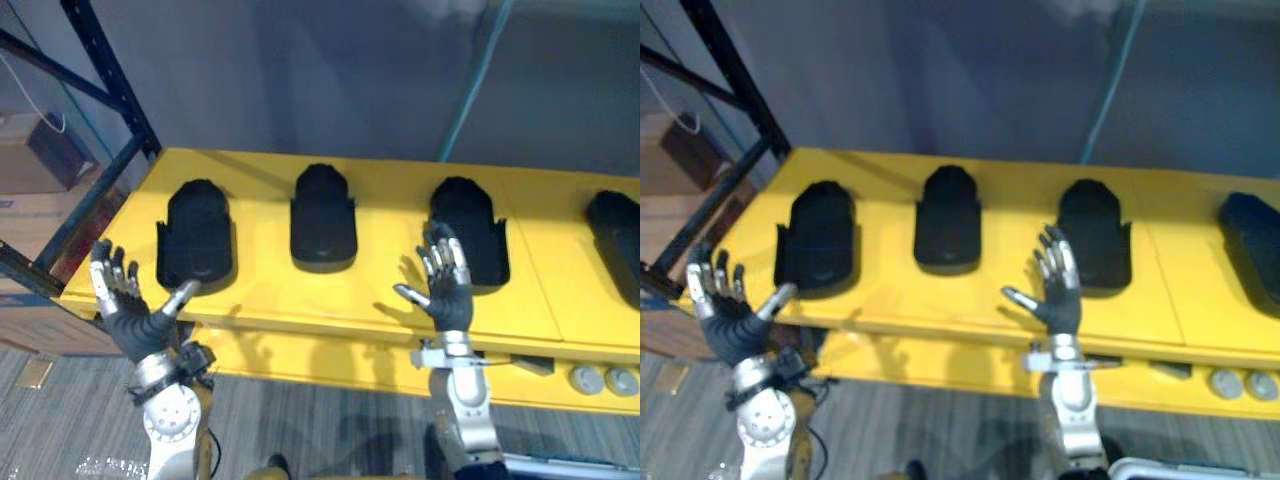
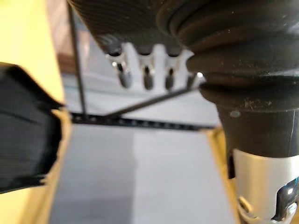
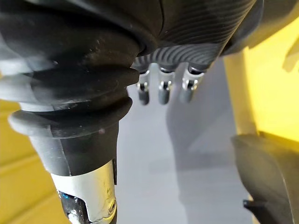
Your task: Walk over and take plastic housings, then place them on the shelf
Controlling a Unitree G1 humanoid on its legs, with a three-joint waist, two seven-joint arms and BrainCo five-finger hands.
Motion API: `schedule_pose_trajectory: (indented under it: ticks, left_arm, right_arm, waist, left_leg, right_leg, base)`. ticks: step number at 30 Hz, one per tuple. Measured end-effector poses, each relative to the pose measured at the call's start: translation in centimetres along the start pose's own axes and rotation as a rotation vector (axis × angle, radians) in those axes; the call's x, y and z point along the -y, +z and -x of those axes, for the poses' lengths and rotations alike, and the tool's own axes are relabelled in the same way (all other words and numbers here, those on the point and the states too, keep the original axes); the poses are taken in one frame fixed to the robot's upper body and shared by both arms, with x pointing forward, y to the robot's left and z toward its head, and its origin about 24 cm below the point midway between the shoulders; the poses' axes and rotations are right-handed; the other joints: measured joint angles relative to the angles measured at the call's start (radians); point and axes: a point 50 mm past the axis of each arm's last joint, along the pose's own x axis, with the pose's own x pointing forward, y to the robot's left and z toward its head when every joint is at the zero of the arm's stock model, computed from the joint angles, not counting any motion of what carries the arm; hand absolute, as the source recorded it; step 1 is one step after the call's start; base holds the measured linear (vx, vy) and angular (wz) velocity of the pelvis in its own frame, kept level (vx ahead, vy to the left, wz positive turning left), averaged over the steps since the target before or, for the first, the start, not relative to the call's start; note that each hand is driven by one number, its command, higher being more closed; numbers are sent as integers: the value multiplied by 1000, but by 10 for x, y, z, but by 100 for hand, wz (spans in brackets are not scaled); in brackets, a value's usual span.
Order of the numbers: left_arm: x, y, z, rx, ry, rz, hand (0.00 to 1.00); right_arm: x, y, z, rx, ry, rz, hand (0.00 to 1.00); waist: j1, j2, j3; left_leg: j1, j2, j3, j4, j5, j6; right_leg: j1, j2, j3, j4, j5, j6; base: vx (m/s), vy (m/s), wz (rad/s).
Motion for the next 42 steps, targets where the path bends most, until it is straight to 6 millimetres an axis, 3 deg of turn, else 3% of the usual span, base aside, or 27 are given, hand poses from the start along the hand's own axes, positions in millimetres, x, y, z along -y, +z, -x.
schedule_pose_trajectory:
  ticks: [1,2,3,4,6,8,9,10,12,13,14,15,16,17,18,19,20,21,22,24,30,33,36,37,42]
  left_arm:
    - [3,-3,2,-17,-2,2,0]
    - [2,-4,4,-25,1,3,0]
    - [2,-6,6,-37,14,4,0]
    - [3,-6,6,-37,24,13,0]
    - [5,-7,5,-31,19,17,0]
    - [4,-10,5,-39,29,13,0]
    - [4,-9,6,-38,31,13,0]
    - [2,-9,6,-36,41,10,0]
    - [1,-9,7,-35,53,9,0]
    - [2,-9,4,-27,52,9,0]
    - [6,-12,-1,-22,42,8,0]
    - [8,-13,-4,-18,30,2,0]
    - [8,-18,-10,-20,0,-25,0]
    - [6,-22,-11,-29,-26,-68,0]
    - [6,-21,-11,-17,-41,-96,0]
    - [7,-16,-13,28,-74,-132,0]
    - [6,-11,-15,51,-83,-128,0]
    - [6,-8,-16,65,-84,-127,0]
    - [1,-5,-20,90,-76,-143,0]
    - [-4,-1,-25,114,-37,-147,0]
    - [-4,18,-22,175,104,-55,0]
    - [-5,21,-17,187,168,-47,0]
    - [-8,23,-14,185,179,-54,0]
    - [-15,39,-6,267,180,-6,0]
    - [-15,38,-6,263,180,-9,0]
  right_arm:
    - [3,-1,1,-7,-12,9,0]
    - [5,-1,2,-9,-12,16,0]
    - [9,0,4,-12,-15,29,0]
    - [12,2,4,5,-25,36,0]
    - [20,8,2,41,-42,55,0]
    - [21,10,-2,56,-36,62,0]
    - [21,10,-3,58,-33,60,0]
    - [18,11,-8,69,-15,40,0]
    - [15,11,-16,82,9,43,0]
    - [15,10,-20,82,12,52,0]
    - [18,7,-19,68,-4,58,0]
    - [19,5,-18,60,-26,54,0]
    - [15,-1,-16,39,-70,42,0]
    - [11,-5,-10,25,-122,17,0]
    - [11,-5,-8,23,-145,14,0]
    - [10,-5,-5,28,-182,15,0]
    - [9,-4,-5,36,-183,25,0]
    - [8,-3,-5,42,-183,29,0]
    - [6,2,-4,62,-180,35,0]
    - [6,13,-4,109,-175,42,0]
    - [7,20,-7,140,-151,89,0]
    - [13,25,-12,169,-154,112,0]
    - [16,32,-13,192,-170,119,0]
    - [29,32,-1,142,-206,138,0]
    - [30,32,0,137,-208,139,0]
  waist:
    - [-3,19,24]
    - [-4,29,30]
    - [-8,30,28]
    - [-24,13,17]
    - [-32,11,16]
    - [-33,-1,22]
    - [-33,-1,22]
    - [-29,8,17]
    - [-29,26,7]
    - [-34,36,3]
    - [-42,21,5]
    - [-44,4,14]
    - [-34,-20,30]
    - [-30,-24,35]
    - [-30,-24,34]
    - [-26,-15,37]
    - [-25,-8,42]
    - [-23,-9,41]
    - [-26,-8,41]
    - [-28,-11,40]
    - [-24,-13,28]
    - [-16,0,19]
    - [-15,-5,-4]
    - [-17,9,-56]
    - [-17,9,-56]
  left_leg:
    - [-51,47,-23,159,-7,9]
    - [-67,73,-27,215,-6,8]
    - [-77,95,-28,253,11,-16]
    - [-69,71,-39,231,32,-31]
    - [-68,93,-55,234,22,-14]
    - [-40,113,-235,137,54,-61]
    - [-33,114,-254,121,61,-66]
    - [-4,117,-356,40,86,-93]
    - [26,112,-374,-19,114,-105]
    - [48,105,-343,-14,51,-155]
    - [54,78,-338,20,-36,-214]
    - [52,65,-330,41,-67,-214]
    - [48,48,-319,81,-99,-200]
    - [52,45,-316,101,-110,-183]
    - [57,44,-311,100,-113,-178]
    - [81,41,-281,66,-123,-150]
    - [94,41,-257,35,-124,-133]
    - [97,43,-251,23,-118,-123]
    - [104,44,-250,-12,-99,-103]
    - [108,28,-240,-54,-79,-96]
    - [124,-4,-189,-134,-30,-104]
    - [160,25,-179,-191,-5,-130]
    - [164,43,-181,-235,23,-145]
    - [210,45,-157,-380,122,-158]
    - [210,44,-158,-378,122,-158]
  right_leg:
    - [18,6,2,27,-13,14]
    - [27,6,6,37,-13,21]
    - [34,3,12,49,-18,27]
    - [32,-31,8,53,-19,26]
    - [7,-59,21,84,-20,24]
    - [-49,-122,118,138,-20,24]
    - [-56,-127,128,144,-20,24]
    - [-100,-141,190,178,-19,26]
    - [-135,-154,244,199,-12,55]
    - [-130,-173,260,199,-1,112]
    - [-114,-208,262,194,28,151]
    - [-105,-224,265,188,52,159]
    - [-99,-237,276,181,124,160]
    - [-104,-236,281,187,229,147]
    - [-114,-235,282,196,283,141]
    - [-159,-235,277,221,415,70]
    - [-190,-231,277,234,440,51]
    - [-209,-214,277,262,402,60]
    - [-224,-145,273,309,297,57]
    - [-227,-66,221,305,174,47]
    - [-170,-55,186,110,167,37]
    - [-116,-14,157,28,180,45]
    - [-87,16,132,-53,192,43]
    - [-78,42,113,-110,201,48]
    - [-79,41,113,-107,201,48]
  base:
    - [-50,-64,-8]
    - [-16,9,-19]
    - [36,38,-17]
    - [56,44,-10]
    - [45,52,-16]
    - [27,158,-59]
    - [13,357,-83]
    - [5,375,-70]
    - [-3,436,-63]
    - [-20,580,-16]
    - [-62,696,3]
    - [-116,676,15]
    - [-147,657,3]
    - [-120,529,0]
    - [-88,489,-6]
    - [-67,418,-21]
    - [-50,358,-29]
    - [-36,221,-22]
    - [-14,95,-5]
    - [-19,88,-14]
    - [-1,18,-18]
    - [30,-79,-5]
    - [14,-64,2]
    - [0,0,0]
    - [0,0,0]
